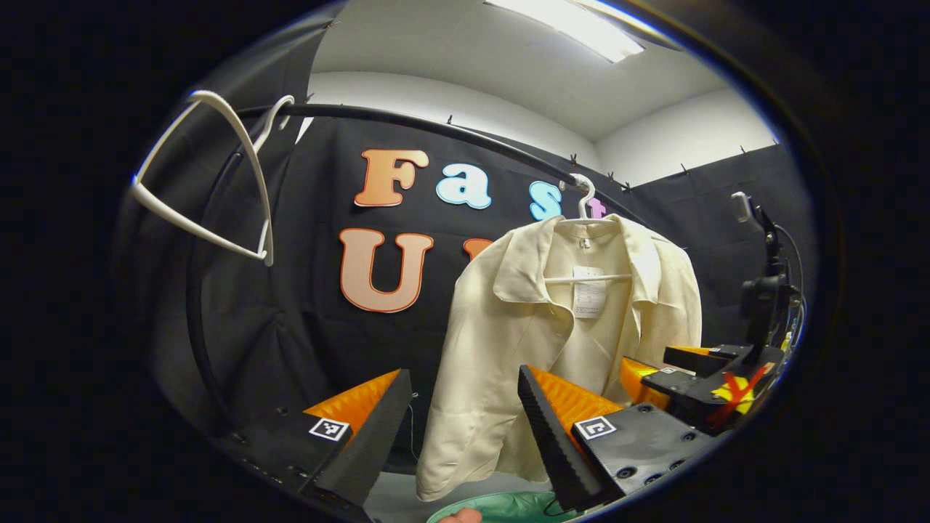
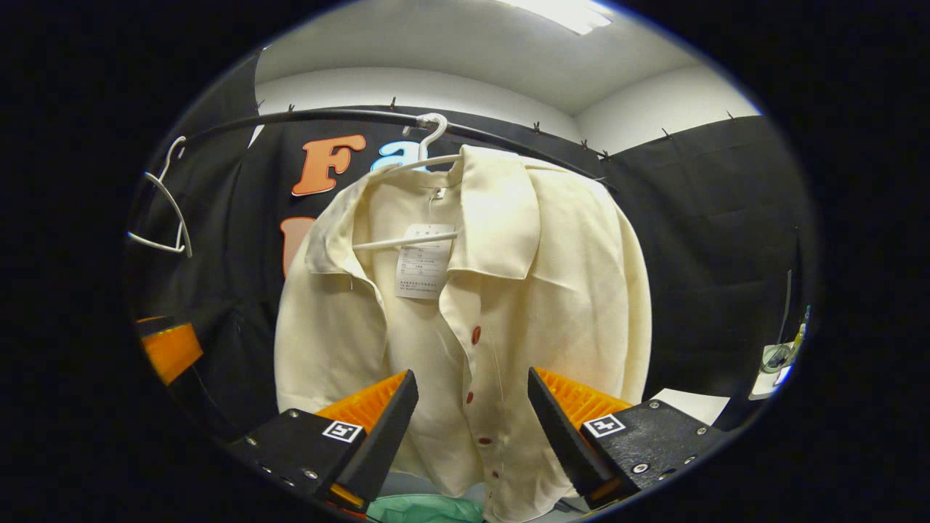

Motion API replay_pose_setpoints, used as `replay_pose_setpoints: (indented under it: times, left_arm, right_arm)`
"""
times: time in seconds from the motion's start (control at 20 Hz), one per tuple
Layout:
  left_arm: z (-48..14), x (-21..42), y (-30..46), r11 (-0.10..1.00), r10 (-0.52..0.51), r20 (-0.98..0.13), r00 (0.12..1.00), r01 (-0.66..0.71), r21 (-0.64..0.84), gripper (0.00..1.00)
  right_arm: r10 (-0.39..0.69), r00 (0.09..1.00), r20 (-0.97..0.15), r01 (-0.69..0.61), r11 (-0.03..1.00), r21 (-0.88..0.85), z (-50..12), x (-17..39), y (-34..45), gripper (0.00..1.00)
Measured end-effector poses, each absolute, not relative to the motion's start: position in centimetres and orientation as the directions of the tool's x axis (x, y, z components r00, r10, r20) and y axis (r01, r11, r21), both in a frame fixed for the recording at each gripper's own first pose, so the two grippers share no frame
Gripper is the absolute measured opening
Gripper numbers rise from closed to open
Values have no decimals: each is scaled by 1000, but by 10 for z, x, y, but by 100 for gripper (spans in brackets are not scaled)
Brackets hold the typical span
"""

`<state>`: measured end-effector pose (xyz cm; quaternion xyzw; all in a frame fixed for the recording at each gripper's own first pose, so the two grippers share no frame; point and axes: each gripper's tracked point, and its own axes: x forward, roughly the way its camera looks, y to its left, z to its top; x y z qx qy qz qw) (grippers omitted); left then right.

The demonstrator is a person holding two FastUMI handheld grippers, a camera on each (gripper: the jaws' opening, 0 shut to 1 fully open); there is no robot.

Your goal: Grasp the clothes on the hanger with both hands and then place them into the laundry hamper below.

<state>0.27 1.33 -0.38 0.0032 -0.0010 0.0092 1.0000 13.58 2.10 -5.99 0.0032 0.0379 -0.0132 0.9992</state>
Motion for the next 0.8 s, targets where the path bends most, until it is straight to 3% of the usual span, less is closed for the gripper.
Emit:
replay_pose_setpoints:
  times: [0.25, 0.35, 0.45, 0.65, 0.75, 0.8]
  left_arm:
    - [-8, 7, 26, 999, 52, -6, 999, -52, 2, 100]
    - [-10, 11, 31, 998, 59, -9, 998, -59, 4, 97]
    - [-10, 14, 32, 998, 56, -6, 998, -56, 1, 97]
    - [-10, 22, 16, 1000, 2, 15, 1000, -2, -3, 100]
    - [-10, 32, 2, 999, -39, 23, 999, 39, -6, 97]
    - [-11, 38, -8, 998, -64, 27, 998, 64, -8, 97]
  right_arm:
    - [-98, 990, -102, 102, 994, 43, -70, 177, -1, 95]
    - [-141, 986, -93, 146, 988, 53, -67, 187, -16, 93]
    - [-163, 983, -87, 168, 985, 48, -64, 192, -27, 86]
    - [-203, 977, -70, 204, 979, 15, -57, 189, -56, 51]
    - [-217, 975, -53, 217, 976, -4, -48, 180, -72, 19]
    - [-208, 977, -49, 208, 978, -8, -46, 175, -75, 12]
